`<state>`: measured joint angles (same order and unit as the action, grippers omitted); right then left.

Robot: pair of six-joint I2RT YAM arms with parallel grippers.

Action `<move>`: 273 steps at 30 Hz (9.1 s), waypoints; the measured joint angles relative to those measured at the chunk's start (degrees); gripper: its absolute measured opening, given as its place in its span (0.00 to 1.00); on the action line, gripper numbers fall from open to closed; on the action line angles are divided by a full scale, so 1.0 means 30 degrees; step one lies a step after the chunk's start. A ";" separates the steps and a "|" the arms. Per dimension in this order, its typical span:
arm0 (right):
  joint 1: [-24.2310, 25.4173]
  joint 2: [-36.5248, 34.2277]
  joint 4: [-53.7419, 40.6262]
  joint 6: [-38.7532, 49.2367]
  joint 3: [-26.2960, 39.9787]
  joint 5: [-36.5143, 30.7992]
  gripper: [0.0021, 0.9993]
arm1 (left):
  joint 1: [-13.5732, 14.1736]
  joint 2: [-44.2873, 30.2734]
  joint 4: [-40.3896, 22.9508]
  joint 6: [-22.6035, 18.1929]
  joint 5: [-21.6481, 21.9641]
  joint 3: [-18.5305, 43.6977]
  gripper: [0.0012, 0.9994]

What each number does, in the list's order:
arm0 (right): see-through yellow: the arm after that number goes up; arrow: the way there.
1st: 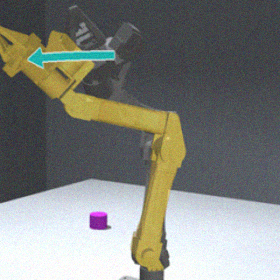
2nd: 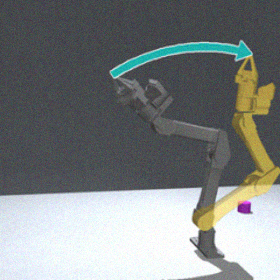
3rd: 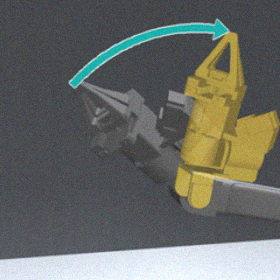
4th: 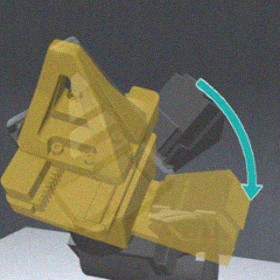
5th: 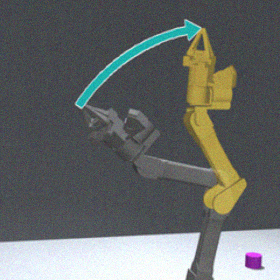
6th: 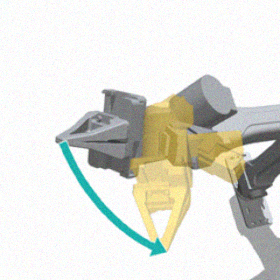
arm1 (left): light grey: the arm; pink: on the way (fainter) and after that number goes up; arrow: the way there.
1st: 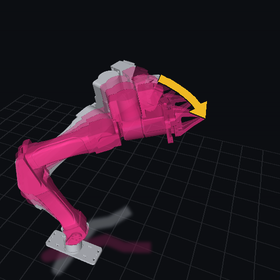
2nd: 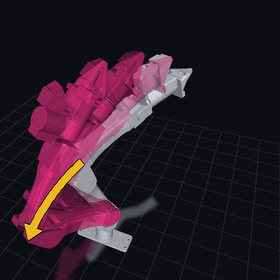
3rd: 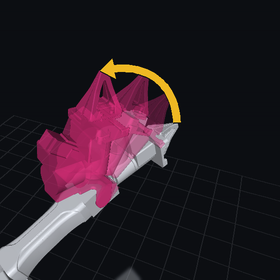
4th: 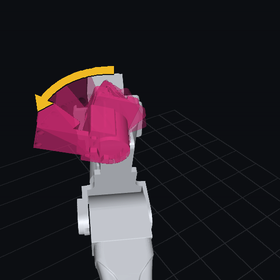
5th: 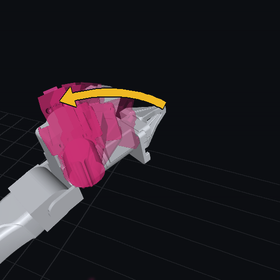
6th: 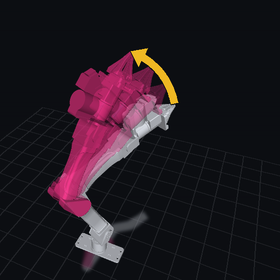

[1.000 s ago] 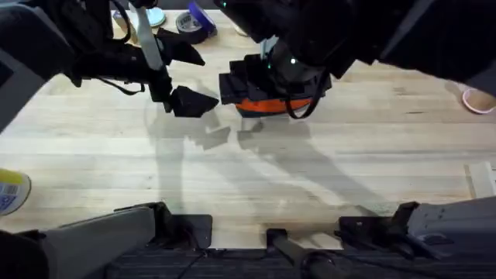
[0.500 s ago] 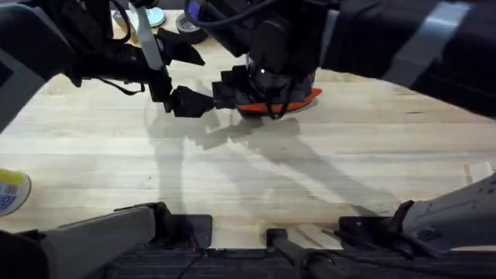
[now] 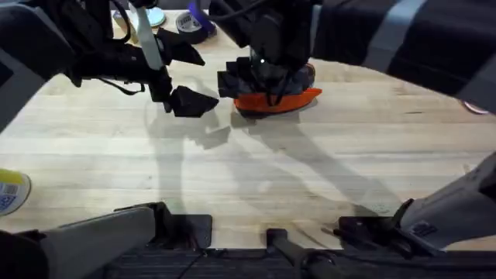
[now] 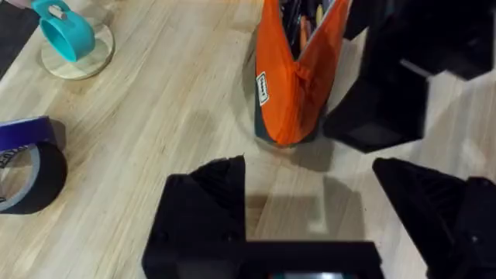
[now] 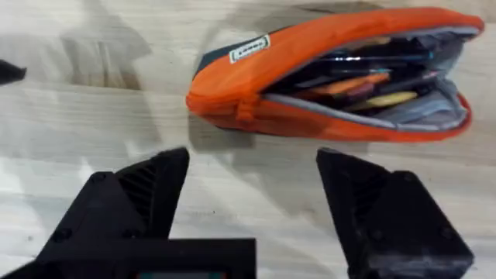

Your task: Unzip the bag, pick up the pens from the table one at a time and place them inside, then zip the bag closed.

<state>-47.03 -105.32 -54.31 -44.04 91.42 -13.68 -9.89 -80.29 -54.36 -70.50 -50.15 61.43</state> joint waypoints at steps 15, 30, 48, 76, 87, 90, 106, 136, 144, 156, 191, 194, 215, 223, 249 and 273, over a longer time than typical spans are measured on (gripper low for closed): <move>0.0207 -0.1158 0.1465 0.0410 0.0000 -0.0002 1.00 | 0.0000 0.0000 -0.0004 0.0000 0.0000 0.0000 1.00; 0.1187 -0.1987 0.2535 0.1840 0.0000 0.0577 0.80 | 0.0000 0.0000 -0.0004 0.0000 0.0000 0.0000 1.00; 0.1234 -0.1987 0.2716 0.1982 0.0000 0.1210 0.27 | 0.0000 0.0000 -0.0004 0.0000 0.0000 0.0000 1.00; 0.1290 -0.1823 0.1807 0.1979 0.0000 0.1133 0.03 | 0.0000 0.0000 -0.0004 0.0000 0.0000 0.0000 1.00; 0.1389 -0.0215 0.1345 0.2244 -0.0066 0.0846 0.03 | 0.0000 0.0000 0.0003 0.0000 0.0000 0.0000 1.00; 0.1392 0.0260 0.1048 0.2491 0.0050 0.0667 0.03 | 0.0000 0.0000 0.0116 0.0000 0.0000 0.0000 1.00; 0.1304 0.0323 0.0920 0.3552 0.0831 0.0405 0.03 | 0.0000 0.0000 0.0149 0.0000 -0.0664 0.0000 1.00; 0.1304 0.0323 0.0024 0.3691 0.0852 0.0339 0.03 | 0.0466 -0.2864 0.1730 -0.0007 -0.4580 0.0000 1.00; 0.1311 0.0323 0.0024 0.3691 0.0860 0.0339 0.03 | 0.1249 -0.5215 0.3308 -0.0001 -0.5612 0.0000 0.99; 0.1305 0.0323 0.0024 0.3691 0.0867 0.0339 0.03 | 0.3634 -0.7809 0.6041 0.0007 -0.6018 0.0000 0.88; 0.1311 0.0323 0.0009 0.3691 0.0867 0.0339 0.03 | 0.4503 -0.8648 0.7879 0.0612 -0.5931 0.0000 0.04; 0.1306 0.0323 0.0009 0.3717 0.0867 0.0339 0.03 | 0.4503 -0.8648 0.7894 0.0634 -0.5931 0.0000 0.04; 0.1553 0.0323 -0.1652 0.4272 0.0867 0.0339 0.03 | 0.4503 -0.8649 0.7901 0.0801 -0.5931 0.0000 0.04; 0.2564 0.0323 -0.2569 0.4273 0.0867 0.0332 0.03 | 0.4503 -0.8655 0.7901 0.0801 -0.5931 0.0000 0.04; 0.4382 0.0323 -0.3350 0.5198 0.0889 -0.0039 0.03 | 0.4641 -0.8648 0.7879 0.0889 -0.5924 0.0000 0.04; 0.6565 0.0082 -0.4045 0.5979 0.0925 0.0026 0.03 | 0.4641 -0.8648 0.7846 0.0940 -0.5923 0.0000 0.04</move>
<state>-27.33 -105.08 -66.44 -26.11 94.19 -13.61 4.03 -106.24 -30.82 -67.68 -67.92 61.43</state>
